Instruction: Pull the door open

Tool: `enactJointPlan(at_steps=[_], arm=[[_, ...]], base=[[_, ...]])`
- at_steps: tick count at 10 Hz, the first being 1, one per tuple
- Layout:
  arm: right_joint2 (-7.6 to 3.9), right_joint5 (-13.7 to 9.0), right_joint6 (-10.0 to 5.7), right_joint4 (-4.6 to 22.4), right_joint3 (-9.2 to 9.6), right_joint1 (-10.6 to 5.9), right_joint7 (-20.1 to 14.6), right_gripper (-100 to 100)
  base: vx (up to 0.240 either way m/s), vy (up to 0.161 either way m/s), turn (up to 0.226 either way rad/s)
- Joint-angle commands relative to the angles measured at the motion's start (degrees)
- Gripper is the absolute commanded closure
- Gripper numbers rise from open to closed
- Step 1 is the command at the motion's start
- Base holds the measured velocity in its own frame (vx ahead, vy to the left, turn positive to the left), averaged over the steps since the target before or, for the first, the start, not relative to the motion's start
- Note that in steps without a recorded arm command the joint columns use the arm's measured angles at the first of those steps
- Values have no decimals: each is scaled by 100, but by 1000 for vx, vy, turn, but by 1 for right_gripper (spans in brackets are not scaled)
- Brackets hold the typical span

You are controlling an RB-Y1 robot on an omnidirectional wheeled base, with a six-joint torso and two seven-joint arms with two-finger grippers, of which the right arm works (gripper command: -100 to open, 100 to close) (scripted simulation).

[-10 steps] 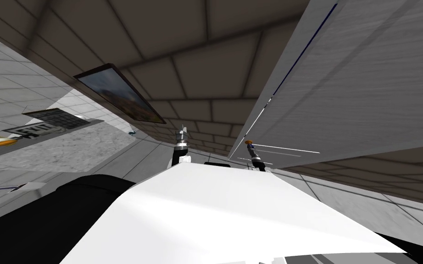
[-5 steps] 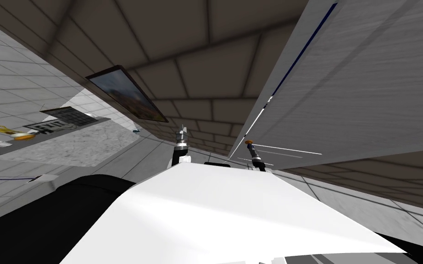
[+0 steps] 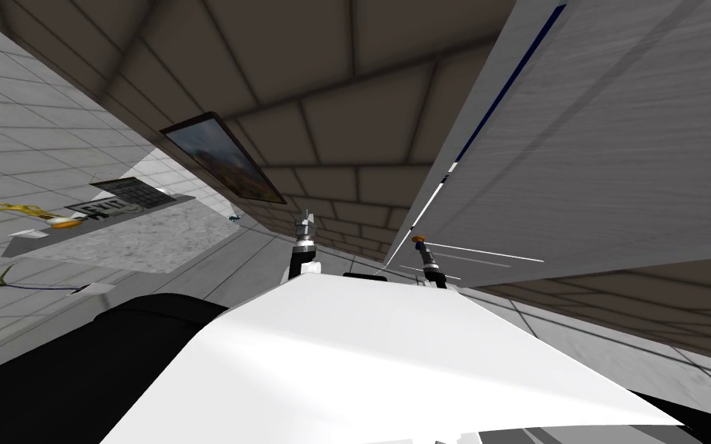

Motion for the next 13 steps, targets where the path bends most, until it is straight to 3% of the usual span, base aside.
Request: enactJointPlan(at_steps=[1,9,13], arm=[[46,-88,27,-9,62,12,-286,100],[45,-370,75,-37,128,15,-1299,100],[44,-590,113,-58,179,18,-1962,100]], base=[[-49,-21,78],[-33,-19,49],[-38,-19,71]])
